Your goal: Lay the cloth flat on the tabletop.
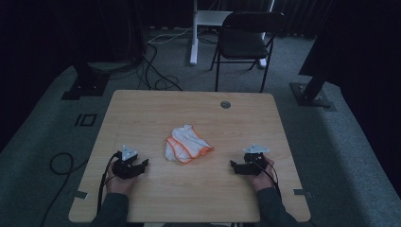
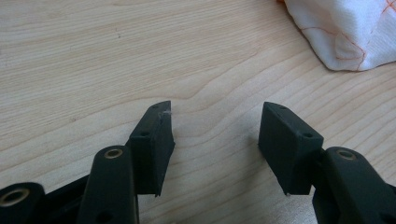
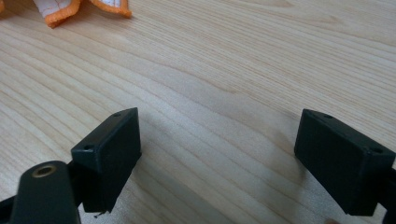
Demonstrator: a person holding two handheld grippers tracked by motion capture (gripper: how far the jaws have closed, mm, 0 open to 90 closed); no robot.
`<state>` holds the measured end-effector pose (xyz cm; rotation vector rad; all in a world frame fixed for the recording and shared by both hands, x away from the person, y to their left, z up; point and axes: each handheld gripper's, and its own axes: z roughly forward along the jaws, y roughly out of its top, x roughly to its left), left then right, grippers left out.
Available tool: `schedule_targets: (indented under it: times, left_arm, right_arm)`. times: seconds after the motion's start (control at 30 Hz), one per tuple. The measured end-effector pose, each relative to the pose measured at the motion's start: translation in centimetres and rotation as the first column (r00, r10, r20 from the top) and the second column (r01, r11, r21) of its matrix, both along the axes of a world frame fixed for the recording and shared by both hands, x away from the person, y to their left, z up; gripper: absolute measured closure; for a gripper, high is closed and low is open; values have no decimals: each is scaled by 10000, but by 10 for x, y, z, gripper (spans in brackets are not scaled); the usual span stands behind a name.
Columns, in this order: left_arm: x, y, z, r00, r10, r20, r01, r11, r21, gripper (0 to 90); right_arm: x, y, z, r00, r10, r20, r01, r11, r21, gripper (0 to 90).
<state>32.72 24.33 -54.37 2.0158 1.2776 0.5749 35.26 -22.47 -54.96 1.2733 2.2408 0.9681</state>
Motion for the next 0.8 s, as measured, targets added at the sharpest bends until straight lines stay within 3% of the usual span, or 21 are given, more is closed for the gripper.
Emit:
schedule_targets:
  times: [0.27,0.5,0.73,0.8]
  left_arm:
    - [-1,-1,1,10000,-15,-49,15,10000,15,500]
    - [-1,-2,2,9999,66,-105,-66,10000,47,506]
    - [-3,-5,2,9999,30,-160,-30,10000,23,512]
    - [-4,-6,3,9998,-30,-186,31,10000,31,511]
  right_arm:
    - [0,1,0,10000,63,-37,-63,10000,-26,128]
    - [-3,3,4,10000,38,-2,-38,10000,-56,319]
    - [-10,8,14,9993,187,330,-192,9997,162,410]
    - [-12,11,19,9985,250,485,-273,9985,480,417]
